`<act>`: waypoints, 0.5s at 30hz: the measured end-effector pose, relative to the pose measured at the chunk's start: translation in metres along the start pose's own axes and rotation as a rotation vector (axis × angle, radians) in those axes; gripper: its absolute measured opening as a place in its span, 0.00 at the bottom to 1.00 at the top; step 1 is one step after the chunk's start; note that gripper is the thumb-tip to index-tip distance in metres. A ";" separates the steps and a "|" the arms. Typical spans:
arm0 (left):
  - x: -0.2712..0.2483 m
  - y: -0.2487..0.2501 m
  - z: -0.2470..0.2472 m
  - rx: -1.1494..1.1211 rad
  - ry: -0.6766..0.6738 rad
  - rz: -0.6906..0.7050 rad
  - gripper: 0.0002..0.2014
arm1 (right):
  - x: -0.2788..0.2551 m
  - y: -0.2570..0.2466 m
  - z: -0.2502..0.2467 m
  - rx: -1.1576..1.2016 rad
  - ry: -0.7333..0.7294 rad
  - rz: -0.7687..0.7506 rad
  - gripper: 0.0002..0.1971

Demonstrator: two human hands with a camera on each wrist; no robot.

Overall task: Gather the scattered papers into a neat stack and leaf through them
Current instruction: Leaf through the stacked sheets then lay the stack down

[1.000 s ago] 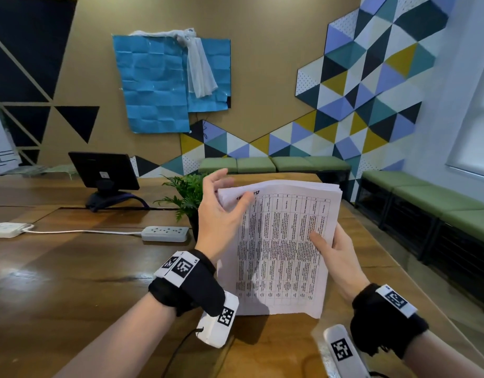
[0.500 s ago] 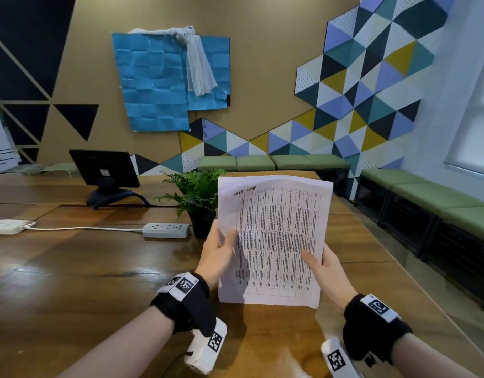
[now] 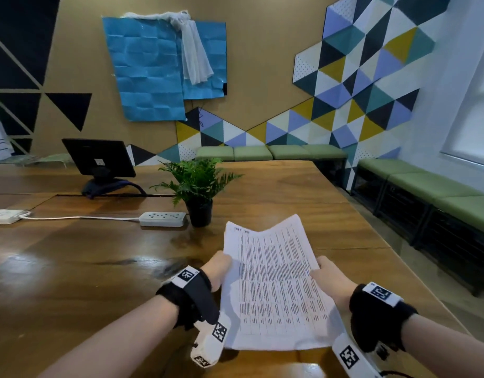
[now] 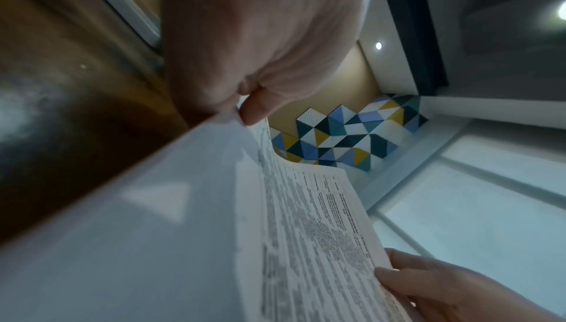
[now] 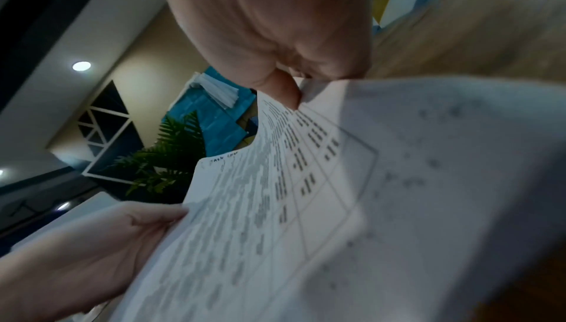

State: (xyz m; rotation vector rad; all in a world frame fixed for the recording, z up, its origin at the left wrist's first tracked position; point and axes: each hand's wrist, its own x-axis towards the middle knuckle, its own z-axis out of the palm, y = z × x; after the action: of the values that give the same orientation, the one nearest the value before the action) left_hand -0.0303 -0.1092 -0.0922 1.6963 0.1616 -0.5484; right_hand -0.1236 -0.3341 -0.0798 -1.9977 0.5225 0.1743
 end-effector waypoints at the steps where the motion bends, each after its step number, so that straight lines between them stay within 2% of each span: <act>1: 0.001 -0.006 0.003 0.056 -0.009 -0.003 0.17 | 0.004 0.004 0.004 -0.037 0.013 0.027 0.16; 3: 0.009 -0.015 0.006 0.136 0.033 0.004 0.18 | 0.010 0.009 0.010 -0.100 0.046 0.062 0.16; 8: -0.024 0.008 0.010 0.299 0.060 -0.037 0.20 | 0.019 0.006 0.012 -0.218 0.088 0.102 0.19; 12: -0.030 0.015 0.002 0.202 0.048 -0.105 0.23 | 0.021 0.001 0.011 -0.288 0.065 0.128 0.22; 15: -0.031 0.016 -0.001 0.179 0.037 -0.120 0.25 | 0.020 0.000 0.009 -0.375 0.052 0.172 0.27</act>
State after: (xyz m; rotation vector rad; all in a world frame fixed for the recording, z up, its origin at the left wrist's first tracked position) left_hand -0.0507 -0.1053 -0.0642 1.8805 0.2484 -0.6368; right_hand -0.1043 -0.3318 -0.0906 -2.3247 0.7389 0.3489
